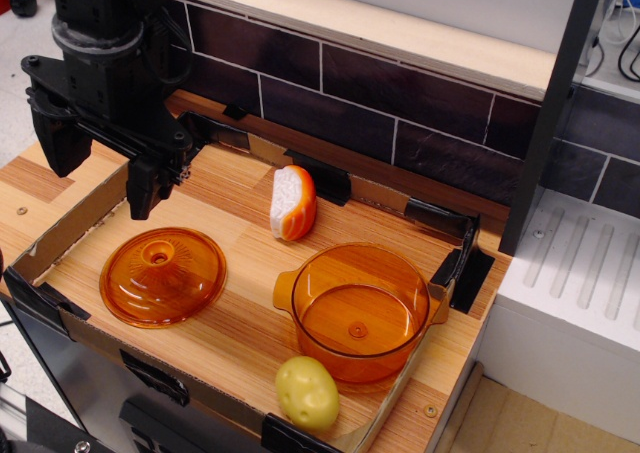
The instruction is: Put sushi in pot
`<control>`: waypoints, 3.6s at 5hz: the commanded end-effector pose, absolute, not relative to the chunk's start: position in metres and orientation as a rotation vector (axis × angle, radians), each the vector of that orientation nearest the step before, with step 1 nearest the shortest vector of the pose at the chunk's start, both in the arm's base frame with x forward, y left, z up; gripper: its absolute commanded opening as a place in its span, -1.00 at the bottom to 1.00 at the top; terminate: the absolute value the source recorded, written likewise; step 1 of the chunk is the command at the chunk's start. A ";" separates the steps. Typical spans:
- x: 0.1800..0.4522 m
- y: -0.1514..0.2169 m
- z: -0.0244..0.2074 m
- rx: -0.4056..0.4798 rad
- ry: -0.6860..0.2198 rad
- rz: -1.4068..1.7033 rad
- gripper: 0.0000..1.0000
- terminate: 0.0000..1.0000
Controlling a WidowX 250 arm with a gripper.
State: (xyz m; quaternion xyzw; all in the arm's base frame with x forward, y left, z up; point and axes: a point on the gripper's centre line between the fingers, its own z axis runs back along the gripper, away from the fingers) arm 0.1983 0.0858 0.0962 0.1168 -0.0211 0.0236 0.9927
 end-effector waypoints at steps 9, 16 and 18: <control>0.304 0.029 0.036 -0.020 -0.093 0.493 1.00 -1.00; 0.278 -0.006 0.070 -0.012 -0.156 0.371 -1.00 -1.00; 0.232 -0.044 0.074 -0.071 -0.062 0.247 -1.00 -1.00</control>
